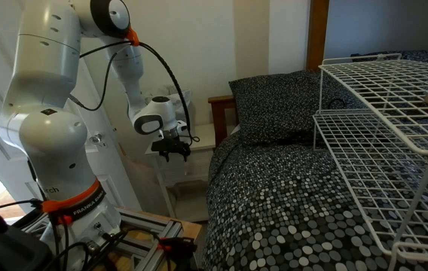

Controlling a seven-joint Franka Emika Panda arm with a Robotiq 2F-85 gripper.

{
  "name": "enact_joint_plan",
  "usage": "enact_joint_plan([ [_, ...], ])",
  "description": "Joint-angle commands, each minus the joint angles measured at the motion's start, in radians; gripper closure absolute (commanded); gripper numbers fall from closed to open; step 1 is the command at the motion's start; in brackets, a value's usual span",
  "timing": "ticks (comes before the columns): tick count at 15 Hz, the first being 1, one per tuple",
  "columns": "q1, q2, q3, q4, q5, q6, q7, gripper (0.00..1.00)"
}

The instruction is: Open the topmost drawer on the white cabinet

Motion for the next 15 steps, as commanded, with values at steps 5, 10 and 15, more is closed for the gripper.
enact_joint_plan([
  [5,-0.254,0.236,0.251,0.097,-0.082,0.256,-0.132,0.0],
  [10,-0.35,0.332,0.309,0.112,-0.205,0.32,-0.134,0.0],
  [15,-0.439,0.42,0.359,0.13,-0.373,0.429,-0.141,0.0],
])
